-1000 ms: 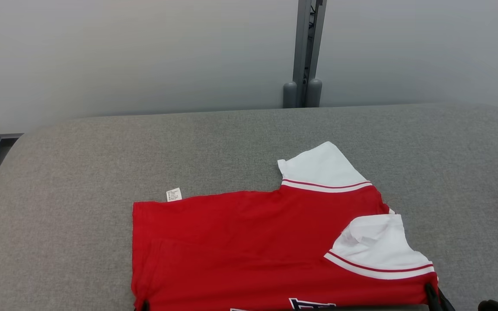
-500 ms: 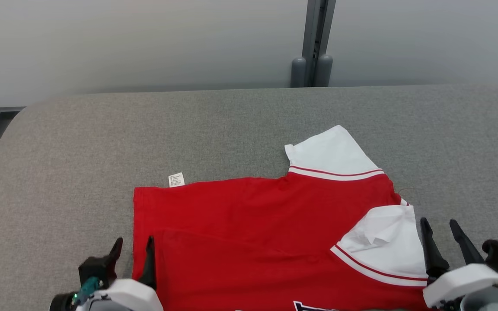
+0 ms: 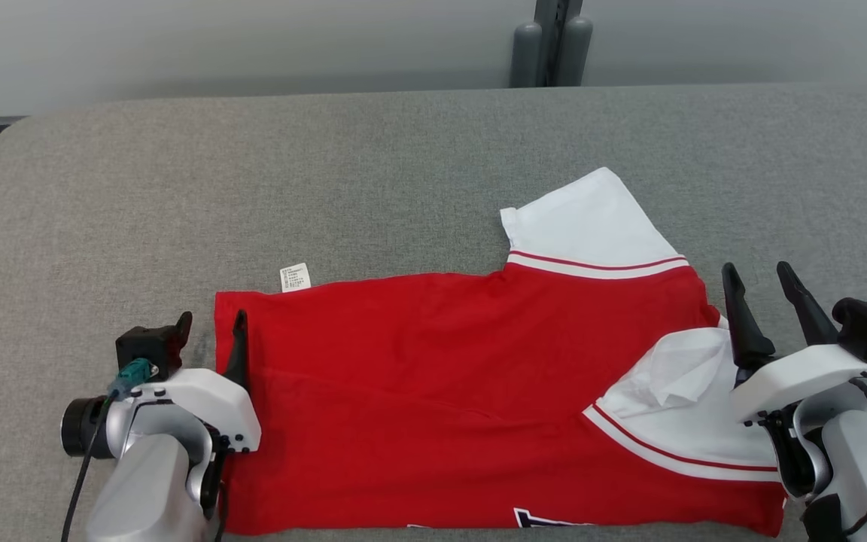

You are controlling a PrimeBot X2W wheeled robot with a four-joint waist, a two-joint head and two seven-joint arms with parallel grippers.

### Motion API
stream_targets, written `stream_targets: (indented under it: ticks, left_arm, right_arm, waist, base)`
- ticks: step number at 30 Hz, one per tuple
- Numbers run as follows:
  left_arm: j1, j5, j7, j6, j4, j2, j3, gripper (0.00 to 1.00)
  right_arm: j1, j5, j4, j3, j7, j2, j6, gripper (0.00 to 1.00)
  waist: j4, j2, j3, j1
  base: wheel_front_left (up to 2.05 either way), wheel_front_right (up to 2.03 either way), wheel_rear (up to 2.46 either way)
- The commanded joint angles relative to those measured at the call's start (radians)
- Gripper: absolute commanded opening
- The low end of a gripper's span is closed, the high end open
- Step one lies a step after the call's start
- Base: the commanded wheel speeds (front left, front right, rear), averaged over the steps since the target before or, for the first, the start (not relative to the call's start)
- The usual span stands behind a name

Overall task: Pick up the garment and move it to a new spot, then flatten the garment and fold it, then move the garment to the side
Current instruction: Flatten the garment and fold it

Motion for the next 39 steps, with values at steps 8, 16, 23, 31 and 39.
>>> stream_targets:
  ticks: [8,16,23,31,39]
  left_arm:
    - [-0.128,-0.014,0.026,-0.017,0.135,0.016,-0.003,1.00]
    - [-0.222,-0.037,0.110,-0.032,0.226,0.013,-0.008,1.00]
    - [-0.271,-0.047,0.243,-0.070,0.295,0.006,-0.035,1.00]
    - [-0.303,-0.030,0.234,-0.078,0.299,0.005,-0.074,0.00]
    - [-0.336,-0.025,0.167,-0.081,0.268,-0.010,-0.115,0.00]
  right_arm:
    - [-0.092,0.002,0.056,0.051,0.001,-0.026,0.000,1.00]
    - [-0.196,0.044,0.129,0.146,0.007,-0.053,0.000,1.00]
    - [-0.268,0.077,0.171,0.224,0.037,-0.074,0.000,1.00]
    - [-0.377,0.115,0.224,0.337,0.145,-0.107,0.000,1.00]
    - [-0.501,0.165,0.289,0.411,0.256,-0.149,0.000,1.00]
  waist:
    - [-0.008,0.0000,0.053,0.0000]
    - [0.001,0.0000,0.068,0.0000]
    - [0.011,0.0000,0.077,0.0000]
    - [0.027,0.0000,0.114,0.0000]
    - [0.088,0.0000,0.167,0.0000]
  base:
    - [0.00,0.00,0.00]
    - [0.00,0.00,0.00]
    - [0.00,0.00,0.00]
    - [0.00,0.00,0.00]
    - [0.00,0.00,0.00]
